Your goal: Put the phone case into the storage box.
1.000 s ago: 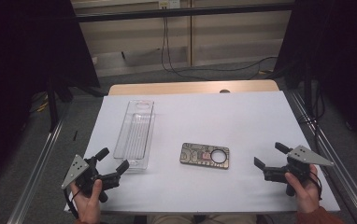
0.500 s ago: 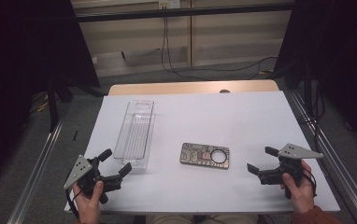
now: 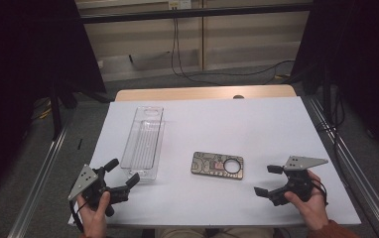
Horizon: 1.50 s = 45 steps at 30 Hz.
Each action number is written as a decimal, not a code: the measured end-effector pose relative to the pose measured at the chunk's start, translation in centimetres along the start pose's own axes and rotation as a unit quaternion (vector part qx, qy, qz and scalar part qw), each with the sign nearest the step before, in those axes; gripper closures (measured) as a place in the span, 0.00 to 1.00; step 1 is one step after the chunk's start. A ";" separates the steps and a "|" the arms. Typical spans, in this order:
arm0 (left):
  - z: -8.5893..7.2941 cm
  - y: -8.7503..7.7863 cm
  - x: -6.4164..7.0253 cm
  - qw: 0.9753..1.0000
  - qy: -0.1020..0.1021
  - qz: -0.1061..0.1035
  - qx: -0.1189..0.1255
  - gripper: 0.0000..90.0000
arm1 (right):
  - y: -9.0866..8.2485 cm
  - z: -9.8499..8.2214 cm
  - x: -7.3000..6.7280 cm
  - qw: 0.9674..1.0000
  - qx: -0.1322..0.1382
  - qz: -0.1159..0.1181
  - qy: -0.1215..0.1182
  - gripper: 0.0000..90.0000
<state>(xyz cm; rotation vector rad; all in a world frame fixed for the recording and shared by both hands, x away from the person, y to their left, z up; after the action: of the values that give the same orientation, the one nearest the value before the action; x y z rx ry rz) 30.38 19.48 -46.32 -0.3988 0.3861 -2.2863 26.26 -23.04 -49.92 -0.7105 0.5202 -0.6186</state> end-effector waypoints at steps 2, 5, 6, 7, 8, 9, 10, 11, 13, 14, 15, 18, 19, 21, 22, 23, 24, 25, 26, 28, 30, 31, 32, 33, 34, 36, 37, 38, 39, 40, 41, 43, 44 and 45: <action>-0.1 0.0 -0.1 1.000 0.001 0.001 -0.003 0.04 | 0.3 0.0 -0.4 1.000 -0.014 0.010 -0.002 0.02; -0.1 0.0 0.0 1.000 -0.001 0.001 -0.003 0.04 | 0.6 0.1 -0.7 1.000 -0.020 0.018 -0.005 0.03; -0.1 0.0 -0.1 1.000 0.002 0.001 -0.004 0.04 | 0.7 0.2 -0.9 0.999 -0.022 0.022 -0.007 0.05; -0.1 0.0 -0.1 1.000 0.002 0.001 -0.004 0.04 | 0.7 0.2 -0.9 0.999 -0.022 0.022 -0.007 0.05; -0.2 0.1 -0.1 1.000 0.002 0.004 -0.006 0.04 | 1.2 0.4 -1.2 0.999 -0.030 0.030 -0.015 0.06; -0.2 0.1 -0.1 1.000 0.001 0.002 -0.006 0.04 | 1.3 0.6 -1.4 0.999 -0.031 0.033 -0.016 0.07; -0.2 0.1 -0.1 1.000 0.001 0.002 -0.006 0.04 | 1.3 0.6 -1.4 0.999 -0.031 0.033 -0.016 0.07; -0.2 0.1 -0.1 1.000 0.002 0.002 -0.007 0.04 | 1.4 0.8 -1.6 0.999 -0.033 0.036 -0.020 0.08; -0.2 0.1 -0.1 1.000 0.004 0.004 -0.008 0.04 | 1.7 1.3 -2.3 0.998 -0.036 0.043 -0.035 0.10; -0.2 0.1 -0.1 1.000 0.004 0.004 -0.008 0.04 | 1.7 1.3 -2.3 0.998 -0.036 0.043 -0.035 0.10; -0.2 0.1 -0.1 1.000 0.005 0.008 -0.011 0.04 | 1.9 1.5 -2.5 0.998 -0.039 0.043 -0.037 0.10; -0.3 0.2 0.0 1.000 0.006 0.001 -0.013 0.04 | 2.7 2.0 -3.1 0.996 -0.052 0.045 -0.048 0.14; -0.3 0.2 0.0 1.000 0.006 0.001 -0.013 0.04 | 2.9 2.2 -3.2 0.996 -0.055 0.047 -0.052 0.15; -0.3 0.2 -0.1 1.000 0.004 0.006 -0.014 0.04 | 3.2 2.4 -3.4 0.996 -0.055 0.048 -0.055 0.16; -0.3 0.2 -0.1 1.000 0.005 0.007 -0.014 0.04 | 3.6 2.8 -3.7 0.994 -0.064 0.057 -0.064 0.19; -0.3 0.2 -0.1 1.000 0.004 0.007 -0.014 0.04 | 3.8 3.0 -3.9 0.994 -0.067 0.060 -0.067 0.20; -0.2 0.3 0.0 1.000 -0.003 0.007 -0.010 0.04 | 3.9 3.2 -4.0 0.993 -0.070 0.063 -0.073 0.22; -0.3 0.3 0.0 1.000 0.002 0.005 -0.014 0.04 | 4.1 3.4 -4.2 0.992 -0.071 0.064 -0.078 0.23; -0.3 0.3 0.0 1.000 0.002 0.005 -0.014 0.04 | 4.2 3.7 -4.3 0.992 -0.075 0.068 -0.082 0.26; -0.3 0.3 0.0 1.000 0.004 0.005 -0.014 0.04 | 4.2 3.9 -4.5 0.991 -0.081 0.071 -0.084 0.28; -0.3 0.3 0.0 1.000 0.006 0.006 -0.013 0.04 | 4.5 4.3 -4.7 0.989 -0.093 0.069 -0.092 0.28; -0.3 0.2 0.0 1.000 0.007 0.005 -0.013 0.04 | 5.0 4.5 -4.8 0.988 -0.100 0.066 -0.098 0.31; -0.3 0.2 0.0 1.000 0.006 0.006 -0.013 0.04 | 5.2 4.6 -4.8 0.988 -0.099 0.069 -0.098 0.35; -0.3 0.2 0.0 1.000 0.006 0.006 -0.013 0.04 | 5.2 4.6 -4.8 0.988 -0.099 0.069 -0.098 0.35; -0.3 0.3 0.0 1.000 0.003 0.005 -0.012 0.04 | 5.5 4.6 -4.8 0.988 -0.094 0.075 -0.098 0.44; -0.3 0.2 0.0 1.000 0.005 0.005 -0.012 0.04 | 5.9 4.4 -4.6 0.987 -0.098 0.072 -0.102 0.54; -0.3 0.2 0.0 1.000 0.010 0.006 -0.015 0.04 | 6.0 4.3 -4.5 0.987 -0.105 0.063 -0.102 0.56; -0.3 0.2 0.0 1.000 0.010 0.006 -0.015 0.04 | 6.1 4.2 -4.5 0.987 -0.105 0.065 -0.100 0.61; -0.3 0.1 0.0 1.000 0.009 0.009 -0.014 0.04 | 6.2 4.1 -4.5 0.987 -0.105 0.070 -0.099 0.68; -0.3 0.1 0.0 1.000 0.009 0.009 -0.014 0.04 | 6.2 4.1 -4.5 0.987 -0.105 0.070 -0.099 0.68; -0.3 0.1 0.0 1.000 0.008 0.008 -0.015 0.04 | 6.3 3.9 -4.5 0.986 -0.110 0.069 -0.100 0.72; -0.3 0.2 0.0 1.000 0.008 0.007 -0.015 0.04 | 6.5 3.9 -4.4 0.985 -0.114 0.070 -0.105 0.79; -0.3 0.2 0.1 1.000 0.010 0.005 -0.015 0.04 | 6.5 3.8 -4.2 0.985 -0.119 0.067 -0.104 0.86; -0.3 0.2 0.0 1.000 0.010 0.006 -0.015 0.04 | 6.5 3.8 -4.2 0.985 -0.119 0.067 -0.104 0.86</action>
<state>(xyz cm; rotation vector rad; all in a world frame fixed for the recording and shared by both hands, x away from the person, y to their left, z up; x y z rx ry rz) 30.35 19.39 -46.67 -0.3870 0.4322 -2.2769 27.87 -14.65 -51.27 -0.9458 0.4478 -0.3542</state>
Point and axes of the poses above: each handheld gripper's, and its own axes: y roughly forward along the jaws, z roughly out of its top, x roughly to its right, the point moved 8 cm from there along y, roughly forward along the jaws, and after that the axes turned 15 degrees about -x, right-handed, at the moved point
